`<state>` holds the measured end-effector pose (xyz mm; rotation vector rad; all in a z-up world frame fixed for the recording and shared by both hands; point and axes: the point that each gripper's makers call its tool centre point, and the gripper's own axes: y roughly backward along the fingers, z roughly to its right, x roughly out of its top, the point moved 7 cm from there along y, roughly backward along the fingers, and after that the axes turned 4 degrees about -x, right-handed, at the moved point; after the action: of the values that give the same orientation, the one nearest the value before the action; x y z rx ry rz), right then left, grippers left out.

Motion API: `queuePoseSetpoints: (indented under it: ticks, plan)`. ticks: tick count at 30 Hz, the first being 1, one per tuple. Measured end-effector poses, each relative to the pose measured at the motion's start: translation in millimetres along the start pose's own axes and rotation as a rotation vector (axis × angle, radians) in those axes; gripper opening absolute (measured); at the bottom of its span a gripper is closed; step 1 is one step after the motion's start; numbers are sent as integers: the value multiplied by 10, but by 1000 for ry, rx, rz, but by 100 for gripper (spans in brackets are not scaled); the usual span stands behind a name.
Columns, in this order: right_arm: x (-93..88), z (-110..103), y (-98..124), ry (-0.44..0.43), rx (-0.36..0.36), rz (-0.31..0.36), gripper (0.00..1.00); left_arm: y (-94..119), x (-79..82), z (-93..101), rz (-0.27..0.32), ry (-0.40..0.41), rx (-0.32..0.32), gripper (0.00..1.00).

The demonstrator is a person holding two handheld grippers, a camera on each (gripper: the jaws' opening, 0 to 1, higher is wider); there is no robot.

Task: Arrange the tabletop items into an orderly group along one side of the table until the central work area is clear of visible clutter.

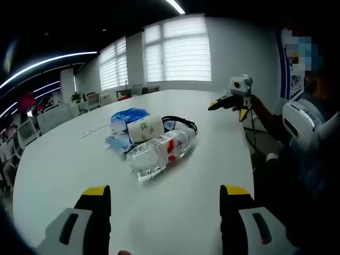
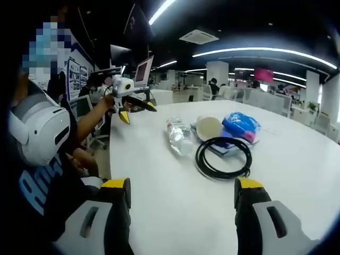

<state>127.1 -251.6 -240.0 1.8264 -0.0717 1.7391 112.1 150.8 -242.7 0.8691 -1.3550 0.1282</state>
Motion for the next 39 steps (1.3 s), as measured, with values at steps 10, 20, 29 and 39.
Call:
queuePoseSetpoints:
  ticks: [10,20,29,39]
  plan:
    - [39,16,-44,0,11,10,75,-13,20,-58,-6,3,8,83]
    - [83,0,-104,5,19,10,75,-41,107,-84,-5,-14,3,83]
    - [107,14,-133,0,17,20,73,-65,112,-111,-3,-8,7,82]
    - [142,-8,-191,9,27,23,73,-83,129,-124,-2,-12,6,81]
